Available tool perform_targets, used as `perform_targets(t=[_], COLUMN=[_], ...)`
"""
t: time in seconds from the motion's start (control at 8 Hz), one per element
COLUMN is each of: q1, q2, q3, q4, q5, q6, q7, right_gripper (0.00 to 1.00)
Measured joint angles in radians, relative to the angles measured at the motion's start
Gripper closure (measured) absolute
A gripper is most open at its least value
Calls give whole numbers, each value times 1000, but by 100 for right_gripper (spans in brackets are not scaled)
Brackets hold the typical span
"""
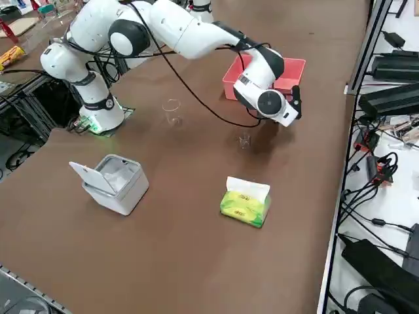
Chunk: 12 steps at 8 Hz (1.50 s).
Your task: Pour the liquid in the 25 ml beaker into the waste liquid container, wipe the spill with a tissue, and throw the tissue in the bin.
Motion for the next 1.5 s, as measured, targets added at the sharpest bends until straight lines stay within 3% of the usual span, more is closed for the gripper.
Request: perform_targets(t=[1.5], q1=[6], q2=[0], q3=[0], q4=[3], q5=[0], q6=[14], q7=[-6], right_gripper=[95])
